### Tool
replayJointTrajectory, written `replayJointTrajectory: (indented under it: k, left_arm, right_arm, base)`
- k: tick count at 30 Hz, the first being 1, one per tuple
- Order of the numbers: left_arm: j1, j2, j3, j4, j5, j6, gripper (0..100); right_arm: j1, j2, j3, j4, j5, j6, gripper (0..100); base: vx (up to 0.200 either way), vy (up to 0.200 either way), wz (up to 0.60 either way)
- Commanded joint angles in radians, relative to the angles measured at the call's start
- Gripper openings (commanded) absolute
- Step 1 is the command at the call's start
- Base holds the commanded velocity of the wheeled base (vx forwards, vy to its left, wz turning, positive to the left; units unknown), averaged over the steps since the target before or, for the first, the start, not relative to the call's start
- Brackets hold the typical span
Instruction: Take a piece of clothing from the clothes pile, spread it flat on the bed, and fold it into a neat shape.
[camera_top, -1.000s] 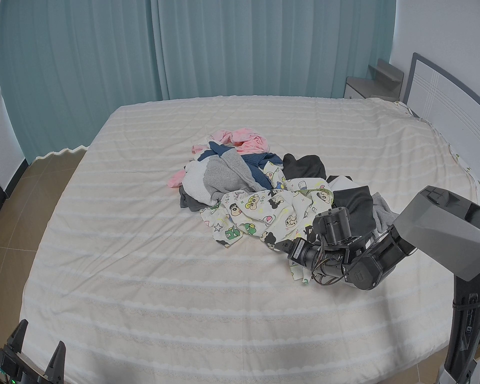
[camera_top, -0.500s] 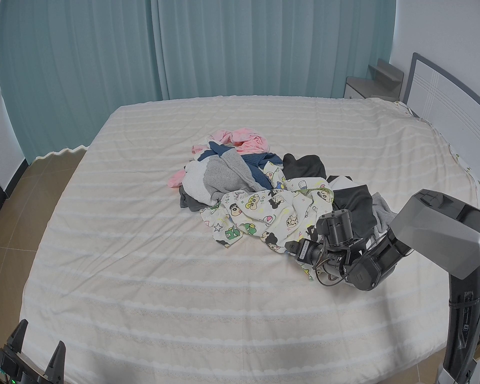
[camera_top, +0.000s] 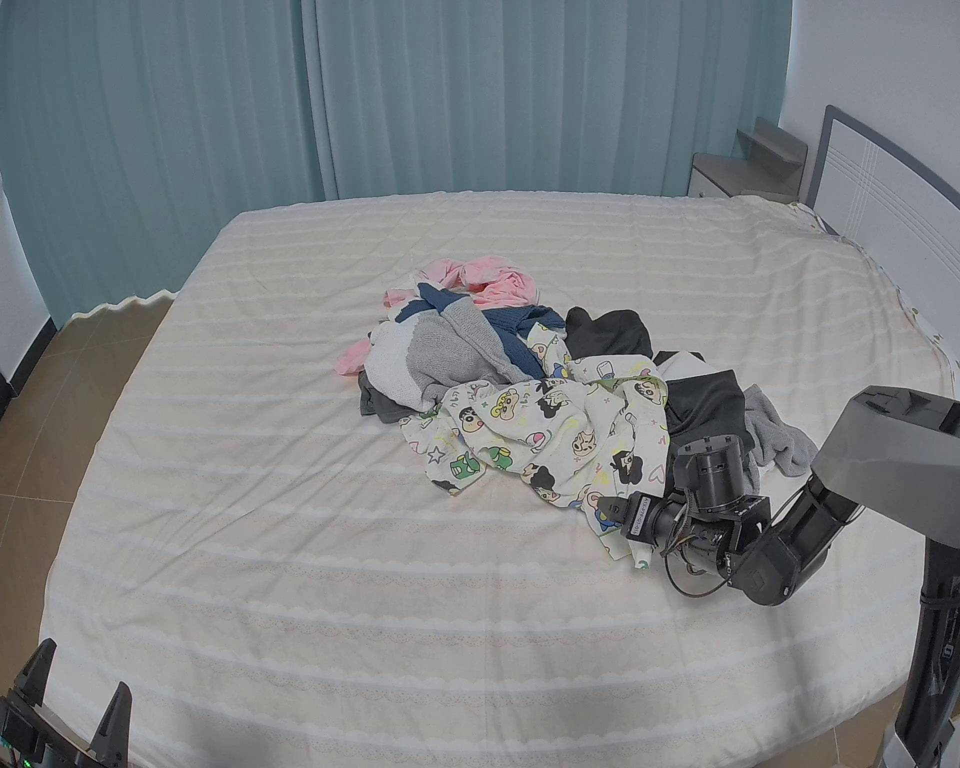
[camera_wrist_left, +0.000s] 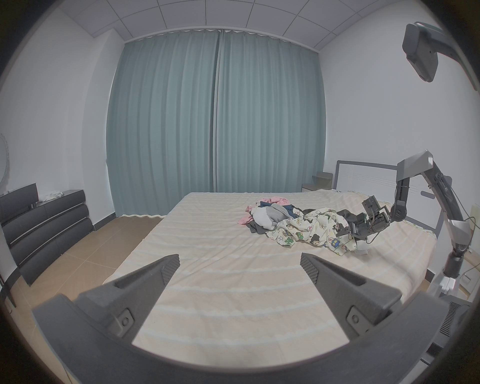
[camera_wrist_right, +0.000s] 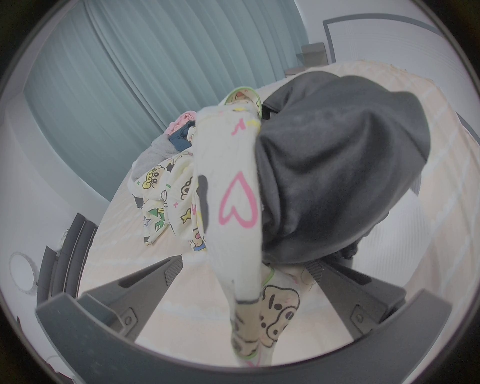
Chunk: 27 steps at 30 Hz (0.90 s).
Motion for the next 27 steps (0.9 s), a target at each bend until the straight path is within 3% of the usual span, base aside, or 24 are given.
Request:
replayJointTrajectory:
  k: [1, 25, 26, 27]
  left_arm:
    - [0.0, -0.018, 0.018, -0.001, 0.0, -0.001, 100]
    - [0.0, -0.018, 0.016, 0.001, 0.0, -0.001, 100]
    - [0.0, -0.018, 0.016, -0.001, 0.0, -0.001, 100]
    - [0.0, -0.018, 0.016, 0.001, 0.0, 0.0, 100]
  right_arm:
    - [-0.007, -0.015, 0.06, -0.059, 0.003, -0.041, 100]
    - [0.033, 0.145, -0.147, -0.025, 0.014, -0.044, 100]
    - [0.033, 0.149, -0.153, -0.021, 0.012, -0.046, 0]
    - [0.031, 0.149, -0.153, -0.021, 0.012, -0.046, 0]
  base:
    - [0.0, 0.0, 0.0]
    - [0.0, 0.0, 0.0]
    - [0.0, 0.0, 0.0]
    - [0.0, 0.0, 0.0]
